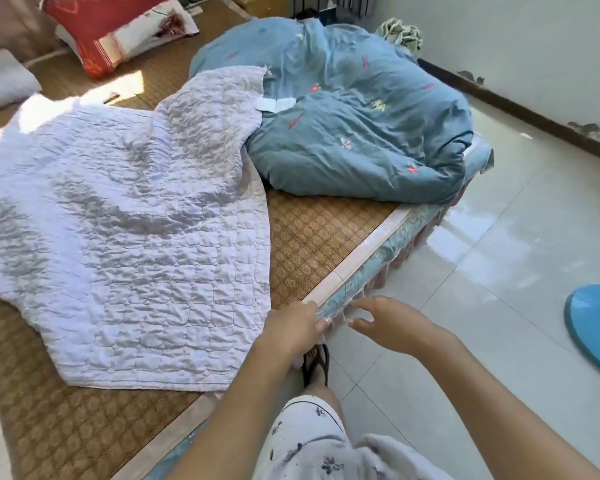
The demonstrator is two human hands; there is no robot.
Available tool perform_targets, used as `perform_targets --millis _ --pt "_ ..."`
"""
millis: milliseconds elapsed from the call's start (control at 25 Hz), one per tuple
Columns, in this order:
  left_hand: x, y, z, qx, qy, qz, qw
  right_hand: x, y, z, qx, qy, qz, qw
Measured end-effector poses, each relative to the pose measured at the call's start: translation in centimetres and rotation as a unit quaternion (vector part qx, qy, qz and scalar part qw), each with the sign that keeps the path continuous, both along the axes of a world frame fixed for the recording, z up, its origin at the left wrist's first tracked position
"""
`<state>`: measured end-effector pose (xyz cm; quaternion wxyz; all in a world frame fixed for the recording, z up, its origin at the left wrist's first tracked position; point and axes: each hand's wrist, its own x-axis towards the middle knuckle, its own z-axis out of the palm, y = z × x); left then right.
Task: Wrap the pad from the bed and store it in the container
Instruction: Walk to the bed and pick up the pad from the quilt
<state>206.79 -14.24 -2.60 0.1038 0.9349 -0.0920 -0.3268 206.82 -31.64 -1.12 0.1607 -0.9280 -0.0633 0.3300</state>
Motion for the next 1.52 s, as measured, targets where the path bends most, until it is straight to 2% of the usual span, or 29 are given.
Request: perform_targets --millis 240,520,720,920,1080,1240,1360,1440,1520 --pt "13.7 -0.2 -0.1 -0.007 0.008 0.003 1.0 13.1 -0.5 0.4 -0.02 -0.011 -0.006 1.0" --pt "26.1 -1.0 0.4 0.006 -0.009 0.019 1.0 26.5 -1.4 -0.2 -0.002 0.006 0.011 1.0" --pt "35.4 -2.5 -0.9 0.002 -0.002 0.075 0.997 37.7 -3.0 -1.7 -0.007 0.026 0.062 0.998" --pt "48.3 -4.7 -3.6 -0.008 0.023 0.163 0.986 53.0 -5.1 -4.6 -0.01 0.025 0.132 0.991" --pt "60.2 -5.4 -8.2 0.021 -0.018 0.157 0.987 64.4 -4.8 -9.5 -0.024 -0.023 0.155 0.987" --pt "70.6 -3.9 -16.4 0.021 -0.134 0.18 0.974 74.8 -2.3 -15.8 -0.016 -0.089 0.164 0.982" --pt "74.0 -3.6 -23.2 0.04 -0.177 0.196 0.964 82.3 1.3 -20.0 0.046 -0.152 0.144 0.977" --pt "74.9 -4.2 -28.3 0.021 -0.175 0.196 0.965 87.2 4.2 -23.1 0.085 -0.151 0.116 0.978" --pt "75.7 -4.4 -32.6 0.01 -0.18 0.193 0.964 91.3 7.0 -26.1 0.082 -0.13 0.101 0.983"
